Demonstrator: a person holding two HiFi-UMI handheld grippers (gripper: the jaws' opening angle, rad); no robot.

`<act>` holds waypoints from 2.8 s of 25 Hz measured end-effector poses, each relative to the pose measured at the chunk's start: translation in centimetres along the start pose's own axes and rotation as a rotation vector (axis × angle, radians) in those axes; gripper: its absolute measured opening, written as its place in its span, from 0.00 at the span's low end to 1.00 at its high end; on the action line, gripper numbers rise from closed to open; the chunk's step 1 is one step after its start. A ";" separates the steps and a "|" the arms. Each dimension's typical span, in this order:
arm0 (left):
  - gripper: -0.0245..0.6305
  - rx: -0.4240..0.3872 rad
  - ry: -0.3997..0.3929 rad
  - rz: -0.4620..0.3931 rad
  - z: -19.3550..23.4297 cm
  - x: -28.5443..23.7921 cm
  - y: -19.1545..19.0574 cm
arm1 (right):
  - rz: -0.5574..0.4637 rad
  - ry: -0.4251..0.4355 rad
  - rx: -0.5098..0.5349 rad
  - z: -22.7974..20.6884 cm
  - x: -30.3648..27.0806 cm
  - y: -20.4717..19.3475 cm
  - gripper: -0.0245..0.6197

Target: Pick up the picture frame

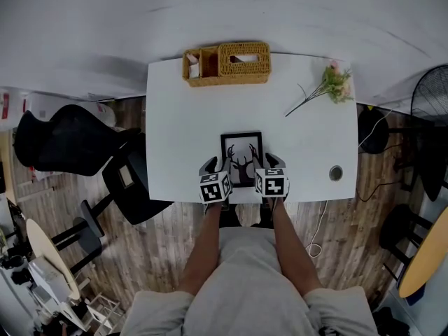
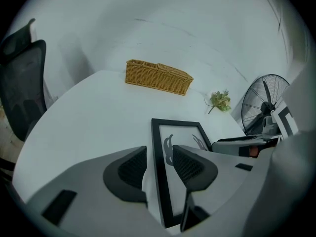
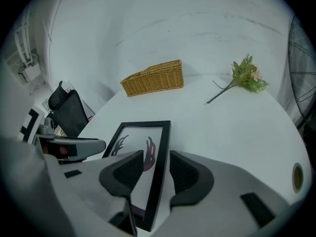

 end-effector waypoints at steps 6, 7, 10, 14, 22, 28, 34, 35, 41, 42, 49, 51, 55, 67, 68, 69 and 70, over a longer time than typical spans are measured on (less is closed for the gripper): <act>0.30 -0.015 -0.018 0.034 -0.5 -0.8 -0.4 | 0.020 -0.007 -0.035 -0.4 -0.9 -0.4 0.30; 0.30 -0.019 -0.020 0.038 -0.6 -1.0 -0.5 | 0.023 -0.009 -0.040 -0.5 -1.0 -0.6 0.30; 0.30 -0.017 -0.021 0.049 -0.7 -1.2 -0.9 | 0.035 -0.014 -0.051 -0.7 -1.1 -1.2 0.30; 0.30 -0.014 -0.026 0.053 -0.6 -1.2 -1.1 | 0.040 -0.017 -0.067 -0.7 -1.3 -1.5 0.29; 0.29 -0.019 -0.026 0.083 -1.0 -1.5 -2.2 | 0.041 -0.014 -0.074 -0.4 -1.5 -1.8 0.26; 0.28 0.028 -0.029 0.079 -0.8 -1.6 -2.5 | 0.037 -0.007 -0.079 -0.3 -1.5 -1.8 0.24; 0.28 0.037 -0.024 0.077 -0.7 -1.7 -2.4 | 0.038 -0.006 -0.073 -0.4 -1.6 -1.8 0.24; 0.28 0.041 -0.025 0.076 -0.7 -1.7 -2.4 | 0.038 -0.003 -0.074 -0.4 -1.6 -1.8 0.24; 0.26 0.060 -0.045 0.082 -0.4 -1.7 -2.4 | 0.045 0.008 -0.083 -0.4 -1.5 -1.8 0.23; 0.26 0.058 -0.048 0.084 -0.4 -1.7 -2.4 | 0.046 0.008 -0.083 -0.4 -1.5 -1.8 0.23; 0.22 0.096 -0.088 0.096 0.2 -1.8 -2.4 | 0.046 0.020 -0.095 -0.7 -1.5 -1.9 0.20; 0.20 0.121 -0.117 0.101 0.6 -1.7 -2.4 | 0.051 0.027 -0.087 -0.7 -1.4 -1.9 0.19; 0.18 0.159 -0.170 0.113 1.1 -1.8 -2.6 | 0.060 0.053 -0.095 -0.9 -1.2 -2.1 0.17; 0.18 0.064 -0.060 0.122 0.4 -1.8 -2.3 | 0.060 -0.007 -0.062 -0.5 -1.3 -2.1 0.16; 0.18 0.065 -0.056 0.119 0.4 -1.8 -2.3 | 0.059 -0.009 -0.062 -0.5 -1.3 -2.0 0.16; 0.18 0.066 -0.054 0.116 0.4 -1.7 -2.3 | 0.059 -0.009 -0.062 -0.5 -1.3 -2.0 0.16; 0.18 0.064 -0.053 0.115 0.4 -1.6 -2.3 | 0.061 -0.010 -0.061 -0.4 -1.2 -2.1 0.16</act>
Point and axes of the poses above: the fingertips, and each gripper's own axes: x backward along the fingers, z to its left, y out of its top, the point moved 5 cm from there along x, backward along the fingers, and after that the axes turned 7 degrees about y, right-handed, at the moved point
